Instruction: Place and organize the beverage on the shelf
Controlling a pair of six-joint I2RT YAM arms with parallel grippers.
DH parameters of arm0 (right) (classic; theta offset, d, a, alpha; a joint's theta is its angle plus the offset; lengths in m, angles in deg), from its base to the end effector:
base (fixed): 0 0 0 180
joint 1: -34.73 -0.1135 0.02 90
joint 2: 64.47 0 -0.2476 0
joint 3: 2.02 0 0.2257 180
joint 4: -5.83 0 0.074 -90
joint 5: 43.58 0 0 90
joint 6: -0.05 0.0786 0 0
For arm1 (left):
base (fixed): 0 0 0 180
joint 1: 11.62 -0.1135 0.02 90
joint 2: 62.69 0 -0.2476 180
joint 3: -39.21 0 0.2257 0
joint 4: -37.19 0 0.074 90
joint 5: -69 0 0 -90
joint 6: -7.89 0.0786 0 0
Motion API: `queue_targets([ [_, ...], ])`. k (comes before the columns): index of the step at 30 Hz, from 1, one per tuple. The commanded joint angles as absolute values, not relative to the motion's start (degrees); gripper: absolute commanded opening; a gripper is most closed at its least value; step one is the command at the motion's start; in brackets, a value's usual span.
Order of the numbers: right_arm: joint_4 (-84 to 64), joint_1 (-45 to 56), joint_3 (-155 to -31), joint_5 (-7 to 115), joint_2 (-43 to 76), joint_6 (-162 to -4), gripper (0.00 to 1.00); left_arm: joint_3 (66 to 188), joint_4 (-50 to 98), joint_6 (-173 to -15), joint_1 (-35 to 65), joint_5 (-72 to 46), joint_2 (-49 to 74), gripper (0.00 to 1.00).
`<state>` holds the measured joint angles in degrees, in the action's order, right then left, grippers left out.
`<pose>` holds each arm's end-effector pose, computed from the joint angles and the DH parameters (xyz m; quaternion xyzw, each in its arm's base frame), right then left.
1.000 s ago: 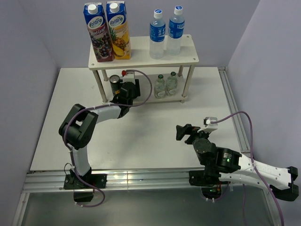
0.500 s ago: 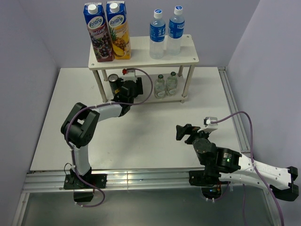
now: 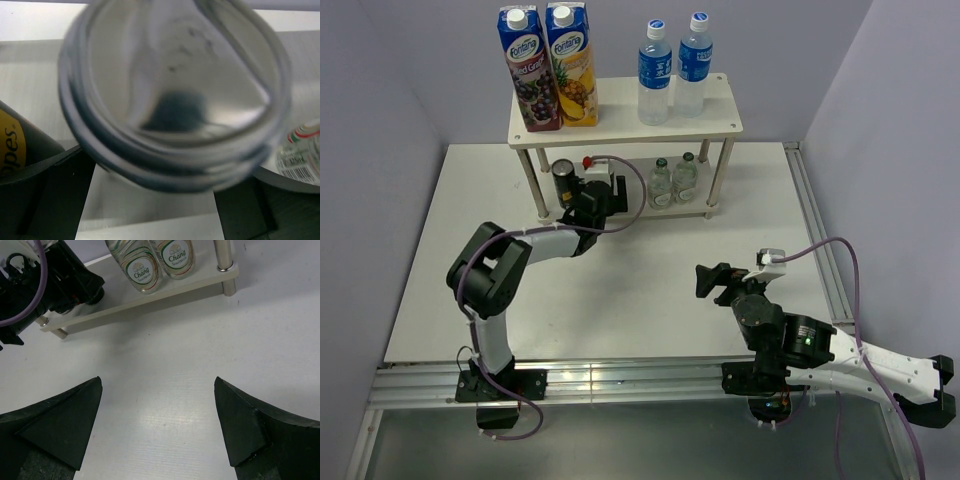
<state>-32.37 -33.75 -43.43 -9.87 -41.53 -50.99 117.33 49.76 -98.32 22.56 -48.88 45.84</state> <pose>0.1037 0.0846 0.2418 0.0788 0.7665 0.1808 0.6113 0.3763 -0.2111 0.1901 -0.0176 0.7969 -0.0671 0.6001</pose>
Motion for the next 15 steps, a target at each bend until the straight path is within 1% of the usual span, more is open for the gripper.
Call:
queue_targets([
  [1,-31.20,-34.08,-43.27,-11.50,-42.41,-50.31,1.00,116.25,50.86,-99.52,23.36,-49.92,41.73,0.95],
  [12,-31.20,-34.08,-43.01,-11.67,-42.94,-50.23,1.00,111.94,48.85,-101.27,25.12,-52.46,37.86,0.95],
  [13,-31.29,-34.08,-43.10,-11.76,-43.03,-50.14,1.00,111.24,48.67,-101.45,25.64,-53.68,37.16,0.98],
  [15,-31.55,-34.08,-43.10,-11.85,-43.03,-49.87,1.00,108.61,48.06,-101.98,27.13,-55.01,34.26,0.98],
])
